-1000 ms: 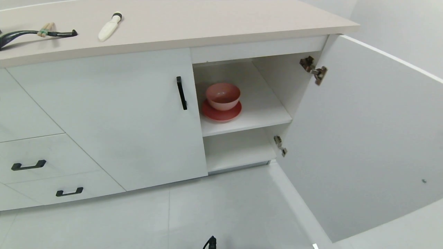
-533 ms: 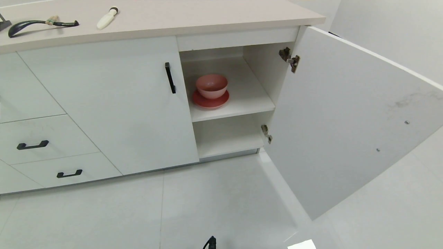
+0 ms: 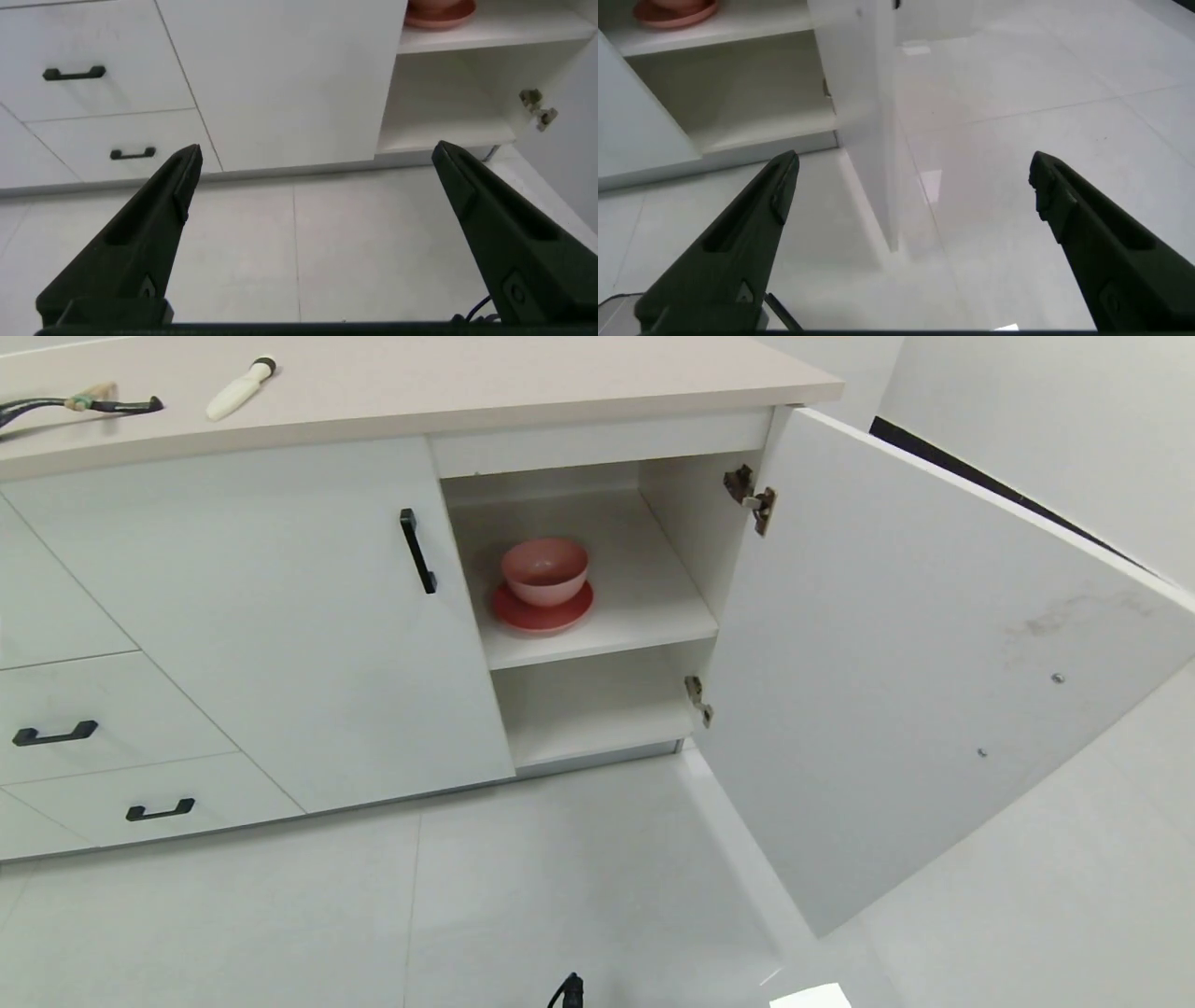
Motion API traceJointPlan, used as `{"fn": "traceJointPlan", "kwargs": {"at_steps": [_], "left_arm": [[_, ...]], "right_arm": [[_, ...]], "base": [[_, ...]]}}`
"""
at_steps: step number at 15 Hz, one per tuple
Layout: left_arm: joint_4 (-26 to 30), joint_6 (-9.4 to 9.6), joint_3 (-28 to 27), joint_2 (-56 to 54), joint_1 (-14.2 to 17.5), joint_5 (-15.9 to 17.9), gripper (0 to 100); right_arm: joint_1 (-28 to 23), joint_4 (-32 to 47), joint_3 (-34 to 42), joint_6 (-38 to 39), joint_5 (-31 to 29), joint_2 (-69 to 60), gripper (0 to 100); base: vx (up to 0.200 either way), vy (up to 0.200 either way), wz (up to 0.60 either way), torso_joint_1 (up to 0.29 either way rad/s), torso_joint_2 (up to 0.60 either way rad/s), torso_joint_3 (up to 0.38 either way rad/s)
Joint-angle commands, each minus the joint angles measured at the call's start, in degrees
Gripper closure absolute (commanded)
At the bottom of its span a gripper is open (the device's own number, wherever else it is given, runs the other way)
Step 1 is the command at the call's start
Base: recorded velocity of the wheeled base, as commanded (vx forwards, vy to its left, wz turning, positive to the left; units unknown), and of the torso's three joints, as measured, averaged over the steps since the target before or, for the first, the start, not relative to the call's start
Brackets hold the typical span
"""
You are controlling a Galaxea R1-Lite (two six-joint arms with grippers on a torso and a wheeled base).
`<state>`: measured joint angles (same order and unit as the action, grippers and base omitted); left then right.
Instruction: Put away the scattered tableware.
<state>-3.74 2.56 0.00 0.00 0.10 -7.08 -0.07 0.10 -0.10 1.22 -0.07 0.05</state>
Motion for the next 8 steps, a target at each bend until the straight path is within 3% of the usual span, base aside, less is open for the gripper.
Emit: {"fn": "traceJointPlan", "kwargs": {"at_steps": [1,3,4,6,7,8], "left_arm": [[-0.04,-0.01,0.0,0.0,-0.01,-0.04,0],[-0.04,-0.1,0.0,0.0,-0.01,-0.04,0],[-0.04,-0.19,0.0,0.0,-0.01,-0.04,0],[-0.04,-1.86,0.0,0.0,-0.01,-0.12,0],[-0.04,-1.94,0.0,0.0,-0.01,-0.04,0],[-0.04,-1.42,0.0,0.0,-0.01,-0.04,0]], "right_arm": [[-0.01,-0.01,0.01,0.01,-0.01,0.13,0],[-0.01,-0.01,0.01,0.1,-0.01,0.13,0],[-0.01,-0.01,0.01,0.1,-0.01,0.13,100],[-0.01,-0.01,0.01,0.01,-0.01,0.13,100],[-0.01,-0.01,0.01,0.01,-0.01,0.13,100],[-0.01,-0.01,0.01,0.01,-0.01,0.13,100]], "base": [[0.0,-0.2,0.0,0.007,0.01,0.002],[0.0,-0.2,0.0,0.002,0.0,0.005],[0.0,0.0,0.0,0.0,0.0,0.0],[0.0,0.0,0.0,0.0,0.0,0.0],[0.0,0.0,0.0,0.0,0.0,0.0],[-0.2,-0.2,0.0,0.007,0.0,0.002]]}}
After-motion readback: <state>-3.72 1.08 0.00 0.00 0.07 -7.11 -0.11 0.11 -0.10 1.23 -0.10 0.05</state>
